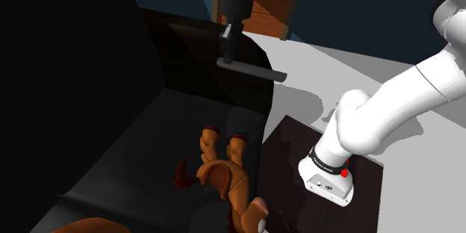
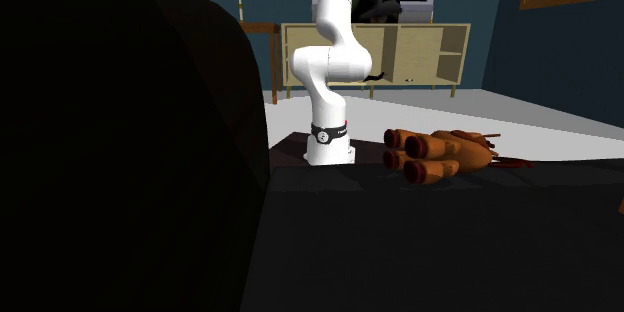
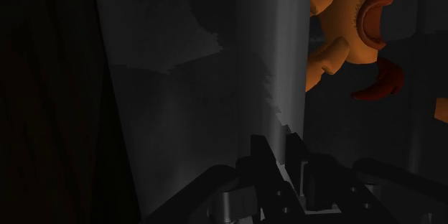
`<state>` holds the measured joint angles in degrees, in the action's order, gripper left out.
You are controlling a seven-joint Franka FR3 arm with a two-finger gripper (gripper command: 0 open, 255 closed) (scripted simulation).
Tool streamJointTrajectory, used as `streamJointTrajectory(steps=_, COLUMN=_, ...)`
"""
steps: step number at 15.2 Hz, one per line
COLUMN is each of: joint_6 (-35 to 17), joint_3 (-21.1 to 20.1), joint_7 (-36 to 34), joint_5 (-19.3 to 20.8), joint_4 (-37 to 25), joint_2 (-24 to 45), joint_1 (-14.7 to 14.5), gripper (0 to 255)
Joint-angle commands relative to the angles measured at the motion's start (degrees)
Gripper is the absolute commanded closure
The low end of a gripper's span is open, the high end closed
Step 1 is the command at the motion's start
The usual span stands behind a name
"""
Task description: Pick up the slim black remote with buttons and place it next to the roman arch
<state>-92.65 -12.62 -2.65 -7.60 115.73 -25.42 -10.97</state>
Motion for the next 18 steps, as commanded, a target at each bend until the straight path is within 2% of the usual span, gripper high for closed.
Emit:
streamJointTrajectory(steps=1, joint_6=1.5, joint_3=0.0, joint_7=-0.2, joint_5=0.1, joint_4=-1.8, joint_2=0.3, joint_1=0.0, gripper=255)
streamJointTrajectory(steps=11, joint_6=8.9, joint_3=0.2, joint_7=-0.9, joint_5=0.6, joint_4=-11.9, joint_2=3.0, joint_1=0.3, gripper=255)
streamJointTrajectory(steps=18, joint_6=8.3, joint_3=-7.6, joint_7=-11.5, joint_5=-0.3, joint_4=-17.0, joint_2=7.8, joint_1=-2.4, gripper=255)
